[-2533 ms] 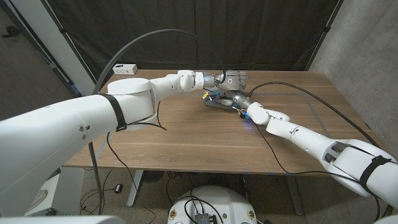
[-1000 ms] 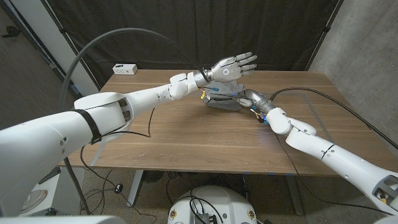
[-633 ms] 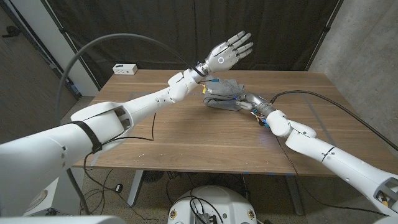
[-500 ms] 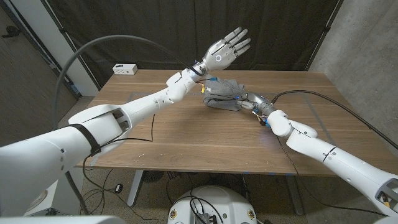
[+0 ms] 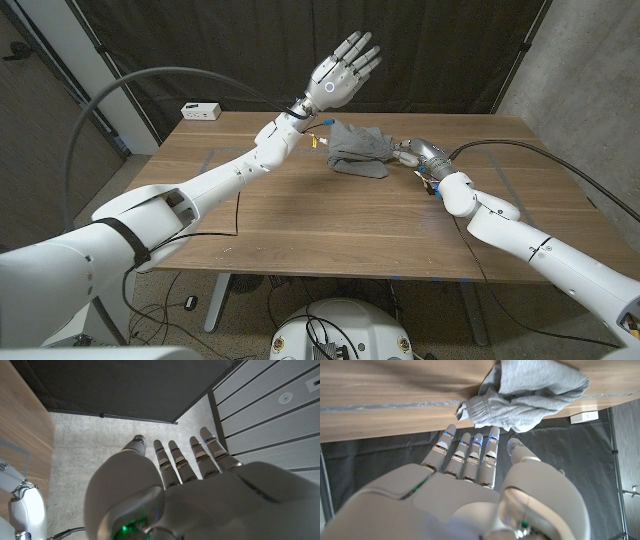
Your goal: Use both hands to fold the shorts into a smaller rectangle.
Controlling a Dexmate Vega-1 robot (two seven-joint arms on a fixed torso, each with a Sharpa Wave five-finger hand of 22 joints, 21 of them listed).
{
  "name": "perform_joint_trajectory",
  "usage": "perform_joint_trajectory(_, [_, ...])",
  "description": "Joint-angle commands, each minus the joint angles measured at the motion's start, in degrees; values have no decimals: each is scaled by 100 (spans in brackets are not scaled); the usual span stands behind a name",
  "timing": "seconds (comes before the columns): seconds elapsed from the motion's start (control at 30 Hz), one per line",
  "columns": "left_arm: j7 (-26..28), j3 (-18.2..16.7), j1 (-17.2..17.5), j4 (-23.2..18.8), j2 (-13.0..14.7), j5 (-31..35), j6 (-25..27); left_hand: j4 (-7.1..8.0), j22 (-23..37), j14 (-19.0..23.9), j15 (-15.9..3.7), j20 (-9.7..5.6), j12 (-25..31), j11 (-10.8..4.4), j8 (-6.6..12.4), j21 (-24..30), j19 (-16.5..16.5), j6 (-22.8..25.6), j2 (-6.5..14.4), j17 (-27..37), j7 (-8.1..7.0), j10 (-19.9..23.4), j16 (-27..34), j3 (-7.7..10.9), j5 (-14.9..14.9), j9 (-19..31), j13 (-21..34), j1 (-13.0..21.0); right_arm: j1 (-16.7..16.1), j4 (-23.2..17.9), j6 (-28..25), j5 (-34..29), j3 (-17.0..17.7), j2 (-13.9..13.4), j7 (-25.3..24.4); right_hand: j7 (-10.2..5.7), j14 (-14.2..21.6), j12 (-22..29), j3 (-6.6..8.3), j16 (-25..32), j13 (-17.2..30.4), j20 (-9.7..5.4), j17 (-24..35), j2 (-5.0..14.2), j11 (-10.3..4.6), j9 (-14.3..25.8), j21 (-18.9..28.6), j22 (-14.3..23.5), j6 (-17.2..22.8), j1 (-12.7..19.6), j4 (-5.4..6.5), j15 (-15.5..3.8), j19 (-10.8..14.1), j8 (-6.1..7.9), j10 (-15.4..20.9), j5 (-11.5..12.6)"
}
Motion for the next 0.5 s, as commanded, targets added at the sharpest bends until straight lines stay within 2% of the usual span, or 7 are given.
perform_joint_trajectory(0.03, [-189,-312,435,-733,441,-1006,46,23,13,-43,-778,20,-3,16,-10,-5,-29,-75,-8,8,6,-66,-5,-31,-21,11,17,-117,-128,-166,-72,61,228,-9,-358,-29,63,30,35,18,10,-9,24,75,-20,12,29,16,44,-1,-21,-227,38,14,21,1])
perform_joint_trajectory(0.23, [-412,-451,710,-1254,726,-1673,34,44,12,-62,-747,38,-6,59,-8,-18,-54,-129,-20,7,4,-113,-5,-54,-19,8,15,-193,-198,-154,158,287,379,39,-467,-37,63,27,49,26,10,-24,34,122,-26,12,29,16,42,4,-18,-235,41,11,20,6])
perform_joint_trajectory(0.3, [-537,-591,886,-1527,844,-1966,12,47,11,-68,-745,43,-4,62,-2,-21,-61,-127,-23,6,3,-116,-7,-58,-18,8,15,-206,-247,-144,305,404,475,77,-565,-39,64,25,52,29,10,-25,37,130,-26,12,29,16,46,6,-19,-240,42,12,16,7])
perform_joint_trajectory(0.5, [-742,-888,1215,-1992,1037,-2539,-112,52,11,-74,-719,61,-4,74,1,-30,-77,-147,-25,4,18,-138,-5,-65,-15,6,14,-241,-341,-141,515,668,655,149,-676,-41,62,27,57,34,10,-28,43,146,-39,12,28,16,47,9,-21,-245,44,11,24,10])
